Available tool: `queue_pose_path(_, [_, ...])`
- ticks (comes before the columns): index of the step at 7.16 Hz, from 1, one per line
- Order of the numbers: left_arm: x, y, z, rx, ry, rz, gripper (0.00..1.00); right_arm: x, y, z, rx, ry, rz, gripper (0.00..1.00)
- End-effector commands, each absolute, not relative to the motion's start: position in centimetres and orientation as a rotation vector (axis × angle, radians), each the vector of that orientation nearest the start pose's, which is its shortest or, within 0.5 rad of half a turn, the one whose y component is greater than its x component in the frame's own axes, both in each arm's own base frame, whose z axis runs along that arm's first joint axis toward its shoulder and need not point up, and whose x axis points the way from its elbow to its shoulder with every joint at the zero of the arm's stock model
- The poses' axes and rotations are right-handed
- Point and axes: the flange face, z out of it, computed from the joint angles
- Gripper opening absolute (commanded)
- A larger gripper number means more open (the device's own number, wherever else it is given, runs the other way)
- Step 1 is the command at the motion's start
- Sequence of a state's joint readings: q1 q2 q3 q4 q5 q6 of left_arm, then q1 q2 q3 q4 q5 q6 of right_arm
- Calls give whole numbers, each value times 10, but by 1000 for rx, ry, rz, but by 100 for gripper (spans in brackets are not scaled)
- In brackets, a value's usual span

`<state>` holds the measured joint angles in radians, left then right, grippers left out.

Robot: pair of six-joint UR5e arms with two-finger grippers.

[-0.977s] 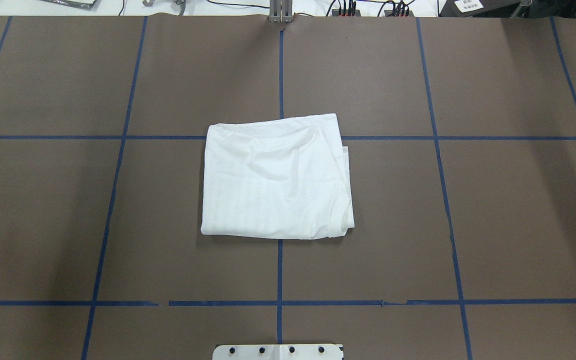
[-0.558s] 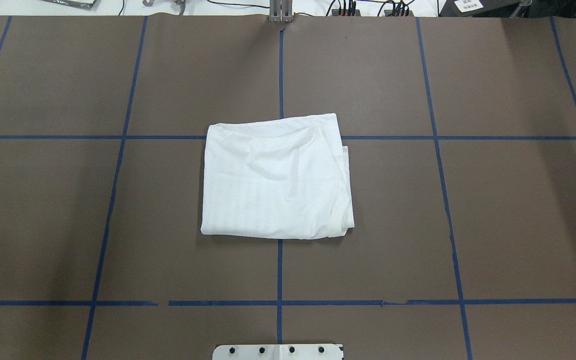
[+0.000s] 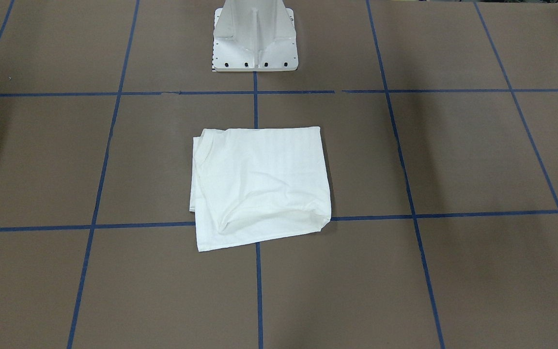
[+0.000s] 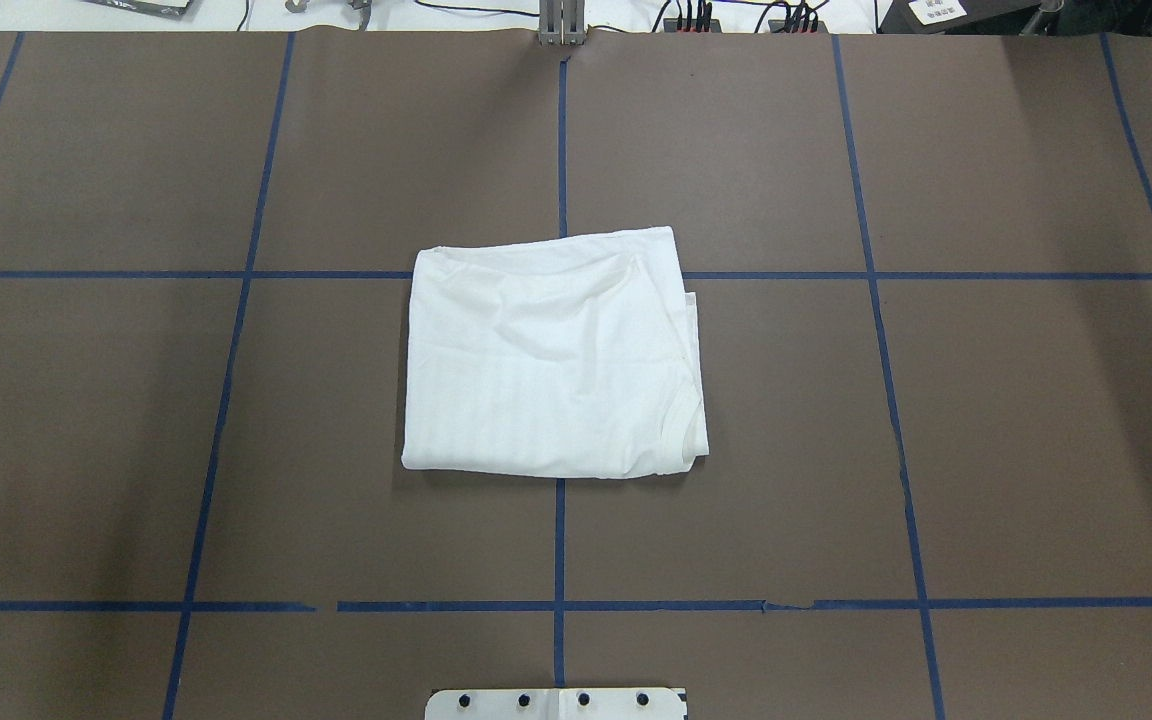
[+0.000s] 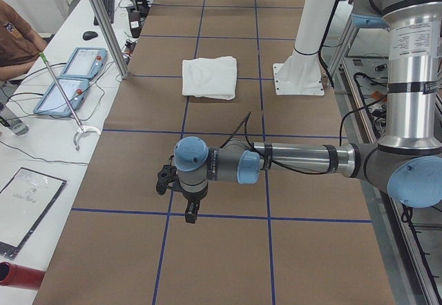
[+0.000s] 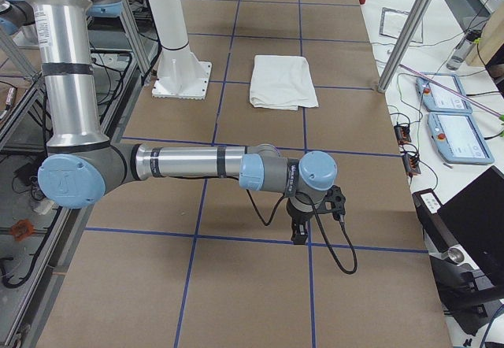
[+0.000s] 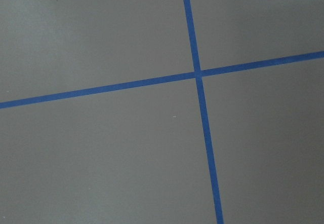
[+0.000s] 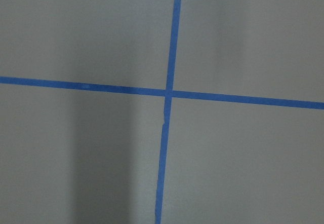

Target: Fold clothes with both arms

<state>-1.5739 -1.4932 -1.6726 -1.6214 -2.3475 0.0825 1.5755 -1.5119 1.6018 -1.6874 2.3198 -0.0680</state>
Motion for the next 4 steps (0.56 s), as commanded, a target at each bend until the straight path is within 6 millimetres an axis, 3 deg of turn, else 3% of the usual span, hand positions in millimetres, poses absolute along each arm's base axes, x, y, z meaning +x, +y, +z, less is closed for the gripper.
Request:
queue_pose_path(1, [-65,-464,640,106,768,105,99,70,-491,598,-8,-735,107,100])
queue_pose_path(4, [-65,-464,639,111,764,108,99,69,-485,620,-48,-757,116,100])
